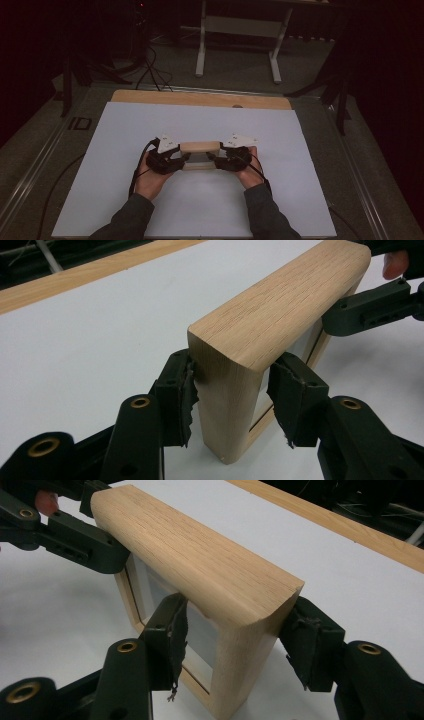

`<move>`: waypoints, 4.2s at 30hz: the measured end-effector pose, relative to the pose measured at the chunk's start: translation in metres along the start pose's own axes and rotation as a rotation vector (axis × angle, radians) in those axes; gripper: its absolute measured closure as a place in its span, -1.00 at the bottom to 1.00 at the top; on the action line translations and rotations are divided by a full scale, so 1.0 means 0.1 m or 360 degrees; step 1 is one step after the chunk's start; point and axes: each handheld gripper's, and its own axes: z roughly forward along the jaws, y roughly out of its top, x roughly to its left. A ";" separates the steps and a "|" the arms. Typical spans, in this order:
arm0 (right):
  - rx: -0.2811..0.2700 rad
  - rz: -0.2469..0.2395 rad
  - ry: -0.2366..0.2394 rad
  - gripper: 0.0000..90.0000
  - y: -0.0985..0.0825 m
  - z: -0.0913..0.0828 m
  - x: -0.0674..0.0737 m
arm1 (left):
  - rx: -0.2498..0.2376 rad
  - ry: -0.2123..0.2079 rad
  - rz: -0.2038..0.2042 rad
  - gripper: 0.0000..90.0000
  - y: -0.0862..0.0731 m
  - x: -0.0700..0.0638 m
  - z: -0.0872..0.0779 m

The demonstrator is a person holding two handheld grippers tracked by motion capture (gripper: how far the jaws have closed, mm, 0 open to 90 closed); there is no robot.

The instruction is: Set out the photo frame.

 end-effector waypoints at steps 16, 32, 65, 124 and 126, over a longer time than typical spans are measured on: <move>-0.0021 0.0063 -0.0021 0.02 0.02 0.05 -0.03 | -0.0033 -0.0017 -0.0054 0.12 0.04 0.10 0.08; -0.0026 0.0125 -0.0072 -0.03 0.06 0.11 -0.13 | -0.0053 0.0018 -0.0059 0.12 0.10 0.12 0.20; -0.0027 0.0218 -0.0046 -0.14 0.10 0.21 -0.20 | -0.0120 0.0009 -0.0174 -0.06 0.09 0.21 0.34; 0.0101 0.0264 -0.0202 -0.38 -0.14 -0.39 -0.34 | -0.0157 0.0059 -0.0316 -0.23 -0.14 0.54 -0.33; 0.0097 0.0268 -0.0211 -0.38 -0.18 -0.42 -0.34 | -0.0152 0.0066 -0.0323 -0.22 -0.17 0.54 -0.36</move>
